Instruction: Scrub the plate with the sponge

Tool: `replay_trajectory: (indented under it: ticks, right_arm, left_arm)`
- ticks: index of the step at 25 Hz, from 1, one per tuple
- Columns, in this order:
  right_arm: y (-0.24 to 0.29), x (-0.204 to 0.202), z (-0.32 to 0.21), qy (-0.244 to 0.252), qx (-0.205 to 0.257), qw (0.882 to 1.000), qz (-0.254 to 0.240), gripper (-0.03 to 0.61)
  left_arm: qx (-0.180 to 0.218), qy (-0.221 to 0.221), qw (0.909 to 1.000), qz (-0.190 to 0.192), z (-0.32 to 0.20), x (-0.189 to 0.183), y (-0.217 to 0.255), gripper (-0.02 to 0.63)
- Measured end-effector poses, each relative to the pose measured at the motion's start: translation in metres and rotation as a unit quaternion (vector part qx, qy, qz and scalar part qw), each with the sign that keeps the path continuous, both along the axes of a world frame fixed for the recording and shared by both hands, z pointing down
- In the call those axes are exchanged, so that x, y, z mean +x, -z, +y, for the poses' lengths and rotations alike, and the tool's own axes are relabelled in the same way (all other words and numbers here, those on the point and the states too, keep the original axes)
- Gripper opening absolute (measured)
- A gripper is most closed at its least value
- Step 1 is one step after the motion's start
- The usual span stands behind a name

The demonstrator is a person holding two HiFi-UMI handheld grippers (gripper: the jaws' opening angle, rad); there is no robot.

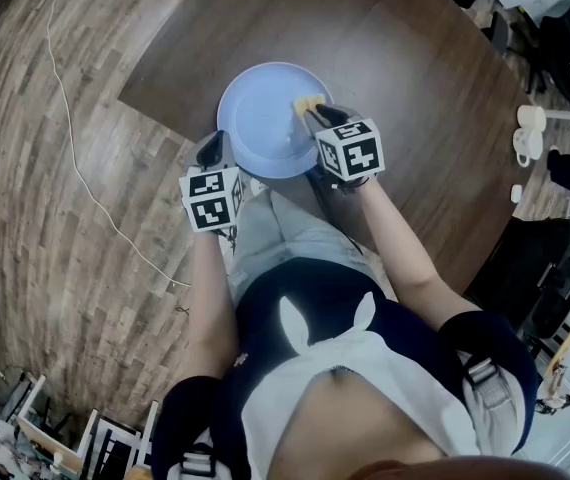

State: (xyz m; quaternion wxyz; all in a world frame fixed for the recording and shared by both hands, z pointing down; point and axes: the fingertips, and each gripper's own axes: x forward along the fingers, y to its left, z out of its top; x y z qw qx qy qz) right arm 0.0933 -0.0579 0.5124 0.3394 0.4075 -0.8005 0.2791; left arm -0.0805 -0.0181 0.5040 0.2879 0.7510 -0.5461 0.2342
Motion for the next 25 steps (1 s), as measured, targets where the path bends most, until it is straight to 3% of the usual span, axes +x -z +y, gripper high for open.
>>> replay_trajectory:
  ticks: [5,6,8,14,19,25]
  right_arm:
    - [0.041,-0.022,0.009,0.006,0.056,0.996,-0.065,0.074]
    - [0.047,-0.026,0.013,0.009,0.063,0.995,-0.074,0.028]
    - [0.056,-0.034,0.024,0.020,0.072,0.994,-0.086,0.002]
    - [0.072,-0.060,0.064,0.074,0.044,0.982,-0.170,0.000]
    - [0.072,-0.065,0.086,0.105,0.042,0.983,-0.146,-0.002]
    - [0.072,-0.067,0.092,0.117,0.046,0.984,-0.122,-0.002]
  left_arm:
    - [0.035,-0.003,0.9992,0.020,0.002,0.005,0.033,0.003]
    - [0.038,-0.006,0.9989,0.027,0.005,0.009,0.038,0.003]
    - [0.043,-0.016,0.9983,0.037,0.012,0.019,0.045,0.003]
    - [0.049,-0.054,0.9960,0.051,0.031,0.048,0.057,0.003]
    - [0.015,-0.068,0.9947,0.076,0.048,0.056,0.063,0.003]
    - [0.017,-0.060,0.9953,0.074,0.058,0.056,0.065,0.003]
